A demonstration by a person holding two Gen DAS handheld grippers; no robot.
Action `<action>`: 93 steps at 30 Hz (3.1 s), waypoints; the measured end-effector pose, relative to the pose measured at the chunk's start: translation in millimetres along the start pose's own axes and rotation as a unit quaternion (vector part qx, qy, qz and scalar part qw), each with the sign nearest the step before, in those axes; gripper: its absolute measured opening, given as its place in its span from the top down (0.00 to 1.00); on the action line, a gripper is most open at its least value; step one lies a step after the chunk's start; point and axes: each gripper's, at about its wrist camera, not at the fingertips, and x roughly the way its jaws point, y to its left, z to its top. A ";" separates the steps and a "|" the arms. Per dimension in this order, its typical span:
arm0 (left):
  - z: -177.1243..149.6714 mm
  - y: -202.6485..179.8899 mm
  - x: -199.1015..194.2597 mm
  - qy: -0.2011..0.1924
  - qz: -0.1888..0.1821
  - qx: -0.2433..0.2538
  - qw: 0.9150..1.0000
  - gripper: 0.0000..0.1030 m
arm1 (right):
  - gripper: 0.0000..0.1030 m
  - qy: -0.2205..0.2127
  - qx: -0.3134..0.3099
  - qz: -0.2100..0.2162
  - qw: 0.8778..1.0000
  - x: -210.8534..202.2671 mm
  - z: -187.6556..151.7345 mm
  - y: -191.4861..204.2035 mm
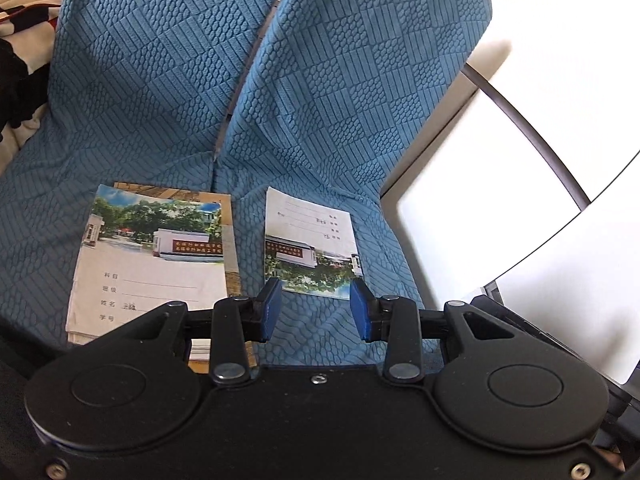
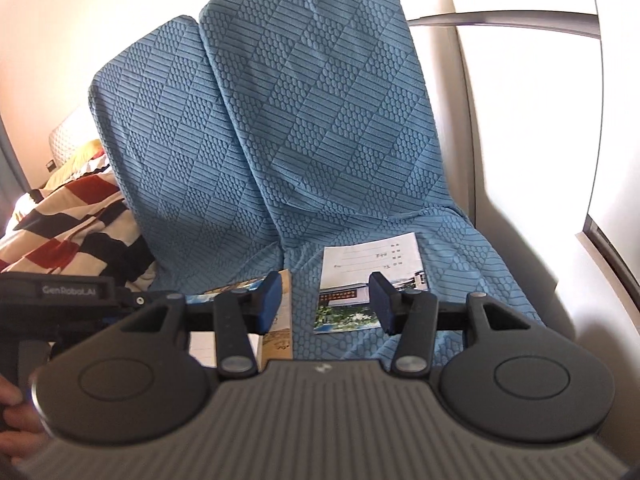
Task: Organize objects
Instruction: 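Withdraw both open grippers and move them to the last white booklet, then close the right gripper on the edge of the last white booklet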
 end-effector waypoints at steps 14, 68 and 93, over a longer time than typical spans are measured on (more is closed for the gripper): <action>-5.2 -28.9 23.0 0.018 0.005 0.020 1.000 0.66 | 0.51 -0.001 0.009 -0.020 1.000 -4.1 -4.4 -30.8; 32.8 1.9 263.6 0.167 0.052 0.031 0.984 0.61 | 0.73 0.165 0.099 -0.067 0.979 228.5 -28.9 -119.6; 24.5 13.5 279.0 0.183 0.057 0.023 0.981 0.63 | 0.65 0.105 0.304 0.123 0.939 222.0 -33.5 -162.9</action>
